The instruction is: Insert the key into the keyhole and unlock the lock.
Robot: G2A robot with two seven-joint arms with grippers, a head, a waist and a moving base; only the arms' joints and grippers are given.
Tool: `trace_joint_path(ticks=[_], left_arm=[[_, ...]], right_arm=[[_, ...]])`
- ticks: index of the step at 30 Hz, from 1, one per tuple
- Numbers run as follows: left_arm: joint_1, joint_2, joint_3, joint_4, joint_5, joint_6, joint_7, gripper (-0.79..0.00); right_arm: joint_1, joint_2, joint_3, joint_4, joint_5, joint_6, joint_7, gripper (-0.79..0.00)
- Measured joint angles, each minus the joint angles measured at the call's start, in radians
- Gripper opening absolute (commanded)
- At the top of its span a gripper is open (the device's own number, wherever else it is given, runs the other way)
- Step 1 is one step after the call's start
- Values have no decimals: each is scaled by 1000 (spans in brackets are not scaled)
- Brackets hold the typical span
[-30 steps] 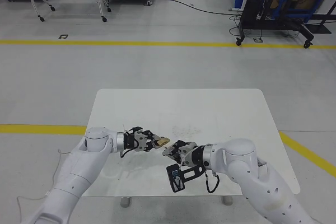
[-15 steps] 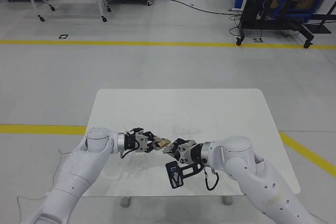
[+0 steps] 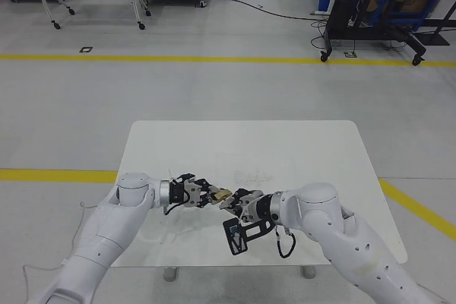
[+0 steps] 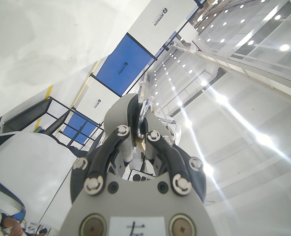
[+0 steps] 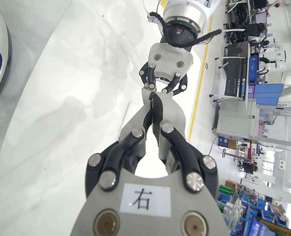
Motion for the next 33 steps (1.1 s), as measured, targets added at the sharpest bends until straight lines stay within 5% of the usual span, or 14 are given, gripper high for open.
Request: trace_joint_path(ticks=[33], left_arm=[[-1,10,14,-12,-9,-14,0,-785]], right_arm=[[52,-5,-53,19,46,16,85,-785]])
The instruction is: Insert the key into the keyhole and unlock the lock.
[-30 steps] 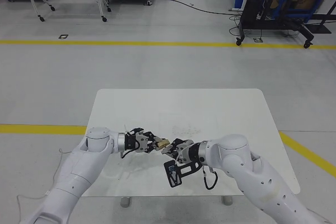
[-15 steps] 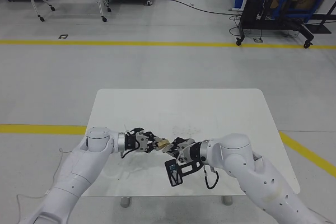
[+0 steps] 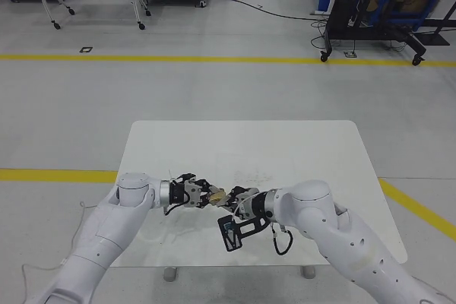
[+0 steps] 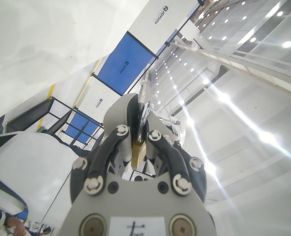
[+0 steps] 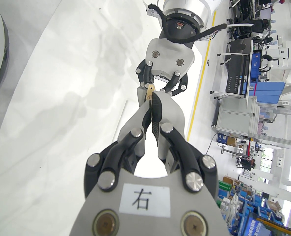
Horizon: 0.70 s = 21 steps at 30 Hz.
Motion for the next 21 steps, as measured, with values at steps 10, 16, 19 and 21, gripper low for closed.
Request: trace_joint_path(ticks=[10,16,19,21], left_arm=[[33,-2,-26,-53,-4,-39,210,-785],[52,2,-36,-84,-8,-26,231,-785],[55,3,-38,-89,-9,-22,230,-785],[56,4,-38,-89,-7,-22,228,-785]], right_arm=[[-12,-9,-42,-51,-50,3,184,-785],[5,-26,-81,-34,-25,23,267,-785],[19,-33,-94,-20,-17,31,291,-785],[26,-38,-99,-16,-12,41,306,-785]])
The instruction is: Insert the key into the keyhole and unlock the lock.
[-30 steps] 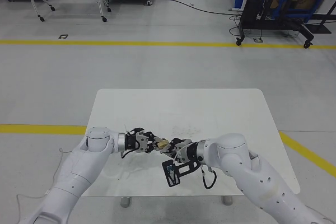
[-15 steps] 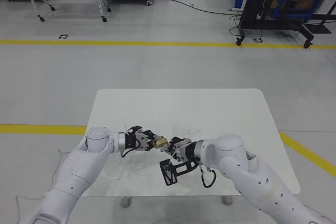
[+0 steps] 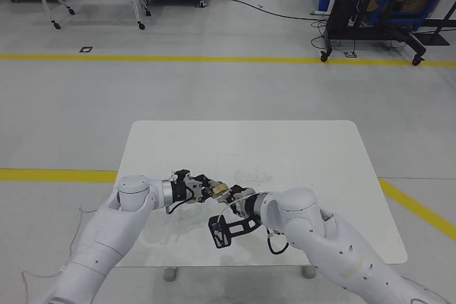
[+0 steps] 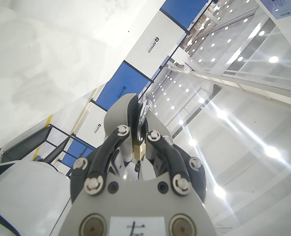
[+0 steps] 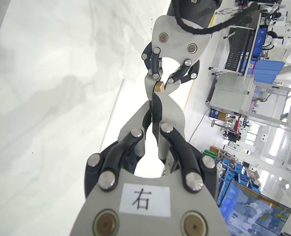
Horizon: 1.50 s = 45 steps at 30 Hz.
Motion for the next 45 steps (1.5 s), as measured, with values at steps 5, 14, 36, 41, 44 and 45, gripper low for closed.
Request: trace_joint_path(ticks=[5,14,36,41,44,45], left_arm=[[2,-1,-5,2,-10,-10,23,-785],[5,-3,-12,0,-30,-13,47,-785],[4,-4,-2,2,-24,-15,32,-785],[3,-5,0,2,-24,-16,28,-785],[3,-4,0,1,-24,-17,26,-785],[3,-4,0,1,-23,-17,24,-785]], right_arm=[[3,-6,-2,-2,5,20,35,-785],[-2,-12,3,-15,14,49,55,-785],[27,-29,-14,21,18,24,107,-785],[34,-36,-26,31,20,24,122,-785],[42,-41,-32,44,27,28,122,-785],[46,-42,-35,50,29,28,121,-785]])
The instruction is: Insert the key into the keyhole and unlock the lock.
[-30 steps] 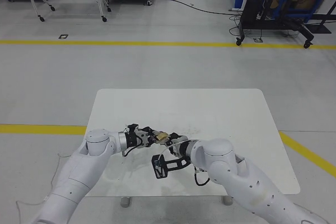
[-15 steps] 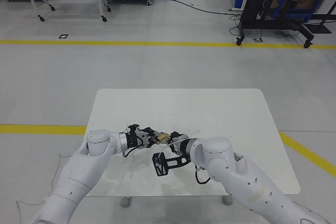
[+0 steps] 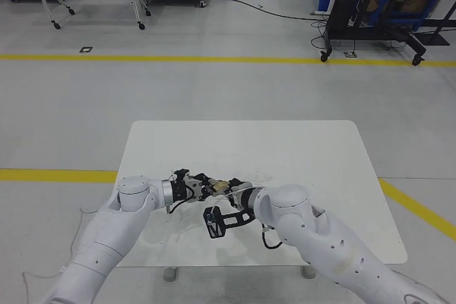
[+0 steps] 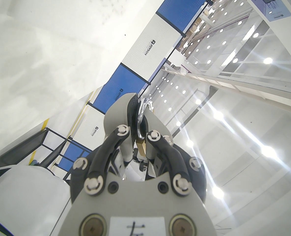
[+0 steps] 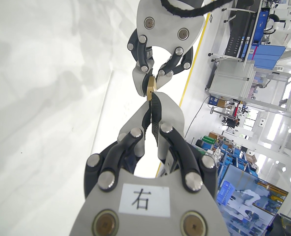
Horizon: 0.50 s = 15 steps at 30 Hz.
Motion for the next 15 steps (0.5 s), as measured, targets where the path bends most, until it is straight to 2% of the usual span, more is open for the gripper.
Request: trace_joint_path(ticks=[10,11,12,13,14,15], left_arm=[[-3,1,-1,7,3,2,-1,-785],[-4,0,-2,10,1,2,0,-785],[-4,0,-2,11,0,2,2,-785],[-5,0,-2,13,-1,2,4,-785],[-5,-1,-2,14,-3,1,6,-785],[-5,-1,-2,15,-4,1,8,-785]], right_arm=[[35,-20,-36,49,8,12,5,-785],[37,-21,-36,51,10,17,5,-748],[37,-22,-35,51,13,21,5,-449],[36,-23,-33,49,16,25,5,-397],[34,-23,-28,45,19,30,3,-289],[31,-23,-24,40,23,32,0,-114]])
